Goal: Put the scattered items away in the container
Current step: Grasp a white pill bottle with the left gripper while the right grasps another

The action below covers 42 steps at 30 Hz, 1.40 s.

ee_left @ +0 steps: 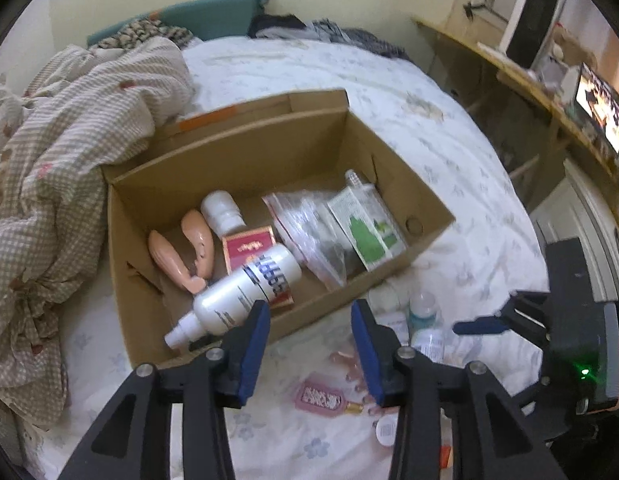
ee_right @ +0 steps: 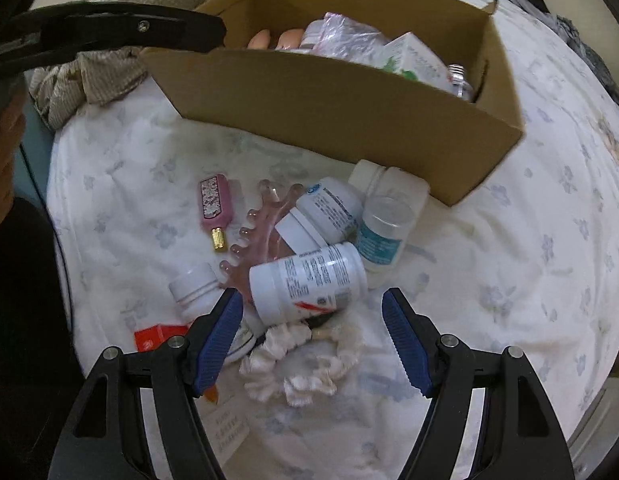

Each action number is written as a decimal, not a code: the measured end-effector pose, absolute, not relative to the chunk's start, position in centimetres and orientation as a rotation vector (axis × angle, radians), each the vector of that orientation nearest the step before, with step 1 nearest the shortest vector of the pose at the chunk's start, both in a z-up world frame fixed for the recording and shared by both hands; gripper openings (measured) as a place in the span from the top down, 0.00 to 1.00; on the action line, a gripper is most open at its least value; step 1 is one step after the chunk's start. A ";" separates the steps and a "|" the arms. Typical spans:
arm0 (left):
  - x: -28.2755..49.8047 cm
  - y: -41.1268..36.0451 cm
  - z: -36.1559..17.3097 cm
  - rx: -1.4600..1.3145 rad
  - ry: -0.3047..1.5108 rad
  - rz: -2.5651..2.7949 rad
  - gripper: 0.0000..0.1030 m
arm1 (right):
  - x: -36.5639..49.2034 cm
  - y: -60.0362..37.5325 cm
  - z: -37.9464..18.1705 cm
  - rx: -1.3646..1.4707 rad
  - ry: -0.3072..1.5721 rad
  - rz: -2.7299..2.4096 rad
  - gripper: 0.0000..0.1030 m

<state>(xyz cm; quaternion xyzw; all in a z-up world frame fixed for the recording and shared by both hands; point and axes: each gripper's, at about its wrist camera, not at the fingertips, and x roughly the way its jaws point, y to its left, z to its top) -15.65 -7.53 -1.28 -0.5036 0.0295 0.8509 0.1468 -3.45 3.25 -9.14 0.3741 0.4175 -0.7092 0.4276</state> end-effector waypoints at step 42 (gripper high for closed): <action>-9.0 3.7 -11.5 -1.762 0.525 1.886 0.31 | -6.7 11.0 0.0 0.804 0.692 -1.976 0.37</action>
